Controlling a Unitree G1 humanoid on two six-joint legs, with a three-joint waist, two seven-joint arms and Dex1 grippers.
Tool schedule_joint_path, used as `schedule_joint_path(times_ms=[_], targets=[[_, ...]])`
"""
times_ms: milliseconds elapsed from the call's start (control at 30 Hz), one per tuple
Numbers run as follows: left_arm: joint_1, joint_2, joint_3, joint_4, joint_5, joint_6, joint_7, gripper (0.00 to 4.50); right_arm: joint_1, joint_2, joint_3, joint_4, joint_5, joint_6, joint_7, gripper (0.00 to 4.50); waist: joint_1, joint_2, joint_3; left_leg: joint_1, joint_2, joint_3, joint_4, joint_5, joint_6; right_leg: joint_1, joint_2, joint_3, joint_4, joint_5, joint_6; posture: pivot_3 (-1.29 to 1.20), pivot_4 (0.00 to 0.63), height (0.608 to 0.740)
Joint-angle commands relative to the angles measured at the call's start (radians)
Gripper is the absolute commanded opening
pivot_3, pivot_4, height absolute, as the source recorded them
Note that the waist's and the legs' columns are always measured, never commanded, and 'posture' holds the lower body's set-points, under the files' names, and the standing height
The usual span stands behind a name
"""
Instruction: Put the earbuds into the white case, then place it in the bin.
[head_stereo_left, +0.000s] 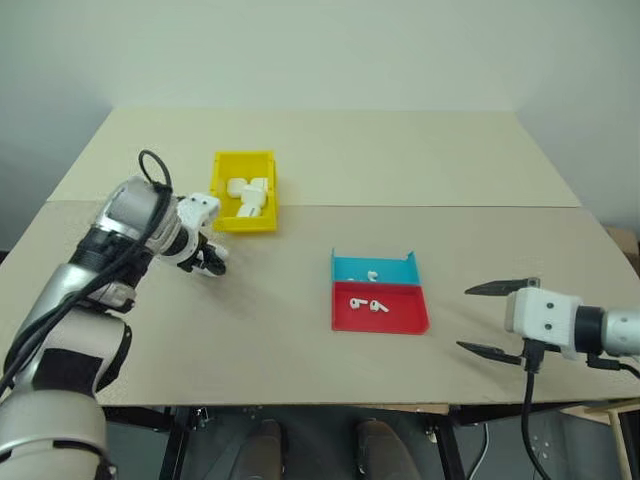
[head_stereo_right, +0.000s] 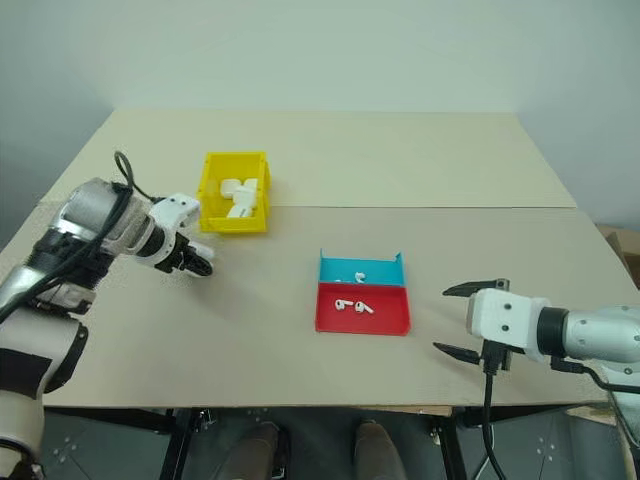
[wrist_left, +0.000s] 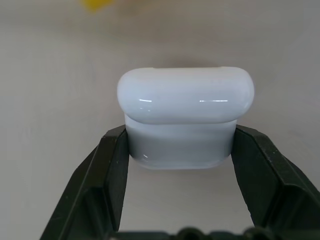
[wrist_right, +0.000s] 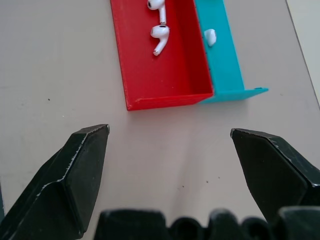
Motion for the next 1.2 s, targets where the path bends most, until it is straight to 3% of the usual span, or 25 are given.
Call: schedule_joint_path(times_ms=[33, 67, 133, 200, 333, 467, 667, 933, 1100, 1200], targets=[[0.13, 0.035, 0.227, -0.344, -0.071, -0.178, -0.02, 2.76, -0.064, -0.078, -0.036, -0.023, 0.102, 0.125, 0.063, 4.5, -0.002, 0.001, -0.001, 0.0, 0.0, 0.0, 0.0, 0.0, 0.0, 0.0, 0.0, 0.0, 0.0, 0.0, 0.0, 0.0, 0.15, 0.74], [0.174, 0.035, 0.276, -0.414, -0.085, -0.214, -0.021, 2.76, -0.083, -0.103, -0.025, -0.023, 0.119, 0.163, 0.078, 4.5, -0.002, 0.001, -0.001, 0.001, 0.001, 0.0, 0.0, 0.0, 0.0, 0.001, -0.001, 0.001, 0.0, 0.0, 0.0, 0.0, 0.15, 0.74], [0.407, -0.071, 0.449, -0.602, -0.111, -0.549, -0.024, 2.76, -0.213, -0.173, 0.073, -0.016, 0.13, 0.244, 0.11, 4.5, -0.004, 0.004, -0.002, 0.002, 0.001, 0.0, 0.0, 0.0, 0.0, 0.002, 0.0, 0.0, 0.0, 0.0, -0.001, 0.0, 0.15, 0.74], [0.566, -0.137, 0.511, -0.684, -0.101, -0.8, -0.048, 2.76, -0.335, -0.207, 0.169, -0.008, 0.123, 0.303, 0.129, 4.5, -0.009, 0.006, -0.003, 0.008, 0.001, 0.001, -0.001, 0.0, 0.0, 0.003, -0.002, 0.004, 0.0, 0.001, -0.001, 0.0, 0.15, 0.74], [0.731, -0.255, 0.503, -0.668, -0.061, -1.115, -0.055, 2.76, -0.554, -0.208, 0.382, 0.003, 0.039, 0.388, 0.194, 4.5, 0.003, 0.005, -0.004, 0.008, 0.003, 0.004, -0.001, 0.0, 0.0, 0.005, 0.001, 0.001, -0.001, 0.002, -0.004, 0.0, 0.15, 0.74], [0.866, -0.372, 0.479, -0.567, -0.028, -1.48, -0.109, 2.76, -0.818, -0.108, 0.617, 0.022, -0.057, 0.581, 0.226, 4.5, 0.002, 0.008, -0.005, 0.008, 0.002, 0.007, -0.001, 0.0, 0.0, 0.004, -0.001, 0.004, -0.004, 0.003, -0.003, 0.0, 0.15, 0.74], [0.963, -0.427, 0.443, -0.466, -0.1, -1.744, -0.269, 2.76, -0.965, 0.013, 0.811, 0.028, -0.162, 0.718, 0.214, 4.5, 0.005, 0.008, -0.006, 0.002, 0.002, 0.006, -0.001, 0.0, 0.0, 0.0, -0.001, 0.002, -0.002, 0.003, -0.002, 0.0, 0.15, 0.74], [1.009, -0.435, 0.412, -0.301, -0.084, -1.926, -0.346, 2.76, -0.986, 0.099, 0.945, 0.025, -0.29, 0.774, 0.168, 4.5, 0.002, 0.008, -0.006, 0.003, 0.002, 0.005, 0.001, 0.0, 0.0, 0.001, -0.001, 0.001, -0.002, 0.004, -0.002, 0.0, 0.15, 0.74], [1.033, -0.428, 0.395, -0.286, -0.084, -1.934, -0.343, 2.76, -0.975, 0.131, 0.983, 0.024, -0.327, 0.81, 0.136, 2.93, 0.0, 0.008, -0.006, 0.002, 0.002, 0.005, 0.001, 0.0, 0.001, 0.0, -0.001, 0.001, -0.002, 0.004, -0.002, 0.0, 0.15, 0.74], [1.05, -0.427, 0.387, -0.305, -0.09, -1.921, -0.33, 2.76, -0.978, 0.156, 0.993, 0.031, -0.338, 0.82, 0.12, 2.93, 0.0, 0.008, -0.006, 0.003, 0.002, 0.005, 0.001, 0.0, 0.001, 0.0, -0.001, 0.001, -0.001, 0.004, -0.002, 0.0, 0.15, 0.74]])
